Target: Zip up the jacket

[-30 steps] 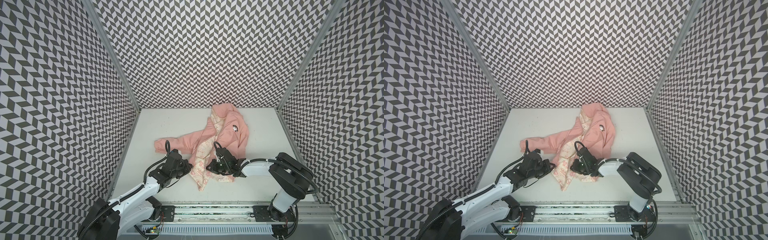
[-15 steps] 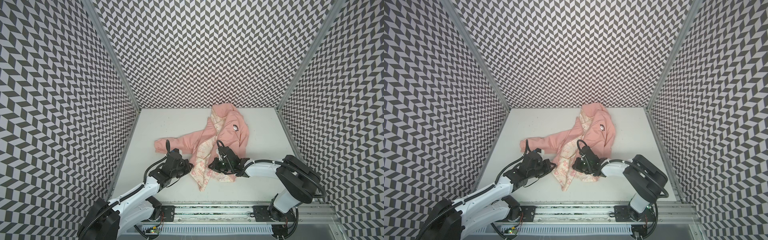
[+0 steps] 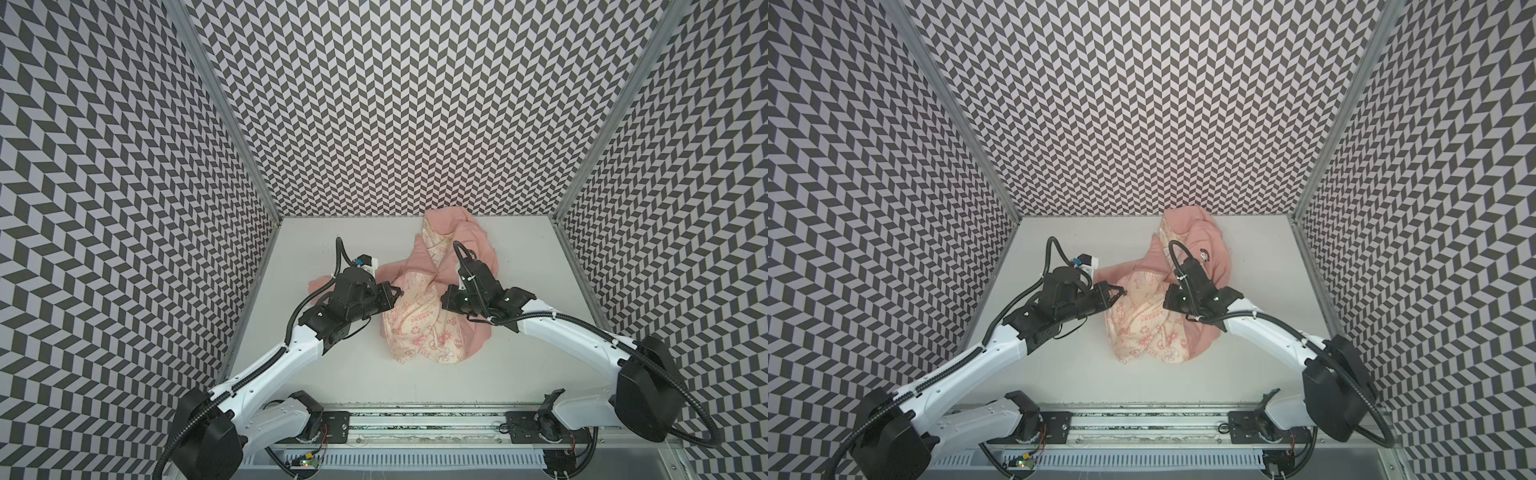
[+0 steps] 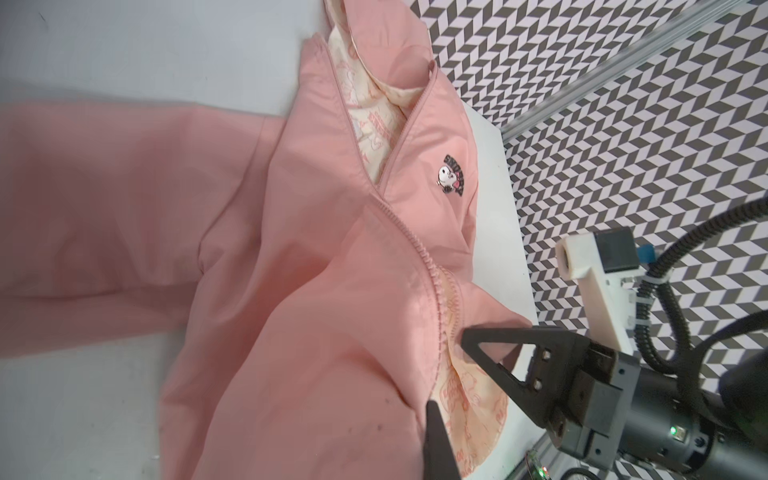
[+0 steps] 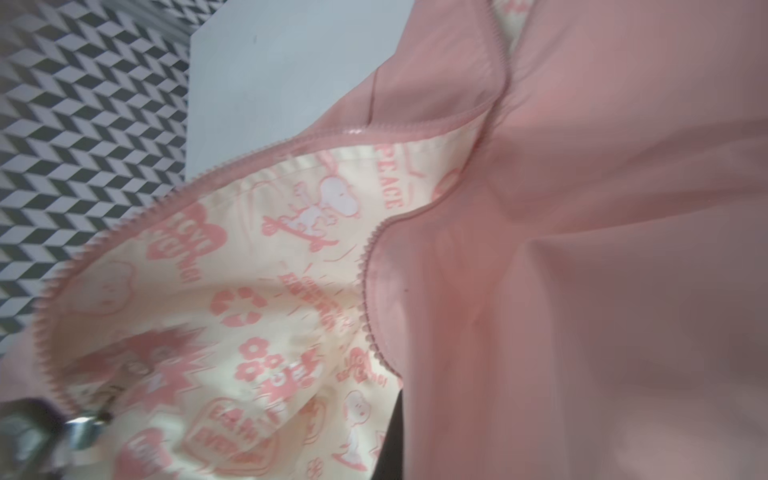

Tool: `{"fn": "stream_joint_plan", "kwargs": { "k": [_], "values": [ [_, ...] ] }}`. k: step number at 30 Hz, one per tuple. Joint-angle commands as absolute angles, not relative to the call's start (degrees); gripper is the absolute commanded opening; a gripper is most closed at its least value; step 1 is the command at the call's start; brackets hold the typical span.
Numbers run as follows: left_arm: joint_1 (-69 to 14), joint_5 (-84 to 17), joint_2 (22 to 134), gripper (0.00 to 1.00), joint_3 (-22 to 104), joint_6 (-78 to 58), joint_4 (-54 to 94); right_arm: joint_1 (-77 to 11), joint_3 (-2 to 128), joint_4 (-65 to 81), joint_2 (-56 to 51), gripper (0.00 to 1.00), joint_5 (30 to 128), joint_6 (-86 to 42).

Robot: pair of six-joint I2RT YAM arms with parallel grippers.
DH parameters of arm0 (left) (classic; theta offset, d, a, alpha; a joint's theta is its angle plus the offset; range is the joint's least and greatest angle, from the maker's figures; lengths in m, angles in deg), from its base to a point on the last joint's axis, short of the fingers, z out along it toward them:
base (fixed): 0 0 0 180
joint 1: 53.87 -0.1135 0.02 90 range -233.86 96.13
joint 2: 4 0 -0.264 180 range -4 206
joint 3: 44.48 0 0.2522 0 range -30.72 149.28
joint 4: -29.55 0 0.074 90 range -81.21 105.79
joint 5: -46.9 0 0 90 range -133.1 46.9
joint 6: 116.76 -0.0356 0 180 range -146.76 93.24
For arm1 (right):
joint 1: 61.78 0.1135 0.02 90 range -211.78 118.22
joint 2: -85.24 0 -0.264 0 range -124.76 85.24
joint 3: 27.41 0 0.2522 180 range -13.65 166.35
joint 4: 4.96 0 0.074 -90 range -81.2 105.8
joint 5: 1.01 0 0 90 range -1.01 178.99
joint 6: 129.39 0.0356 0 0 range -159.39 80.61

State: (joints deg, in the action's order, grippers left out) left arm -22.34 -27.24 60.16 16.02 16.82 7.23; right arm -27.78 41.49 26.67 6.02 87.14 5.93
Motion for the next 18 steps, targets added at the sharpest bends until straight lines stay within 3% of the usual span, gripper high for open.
{"fn": "stream_joint_plan", "kwargs": {
  "k": [1, 4, 10, 14, 18],
  "values": [
    [-22.7, -28.9, 62.4, 0.0, 19.8, 11.6, 3.3, -32.1, 41.6, 31.7, 8.2, 0.0, 88.2, 0.8],
    [-22.7, -29.4, 64.6, 0.0, 23.4, 9.2, 0.6, -35.0, 39.1, 29.2, 10.3, 0.0, 86.9, -1.6],
    [-22.6, -26.9, 64.1, 0.0, 22.7, 6.5, 6.7, -36.1, 33.1, 23.8, 18.2, 0.0, 94.8, -1.7],
    [-22.9, -25.1, 62.2, 0.0, 19.0, 7.3, 14.2, -37.8, 32.8, 24.0, 20.5, 0.0, 91.3, -4.1],
    [-23.5, -23.6, 63.2, 0.0, 20.9, 8.5, 12.3, -38.0, 32.4, 23.4, 22.1, 0.0, 88.9, -3.8]
  ]
}}
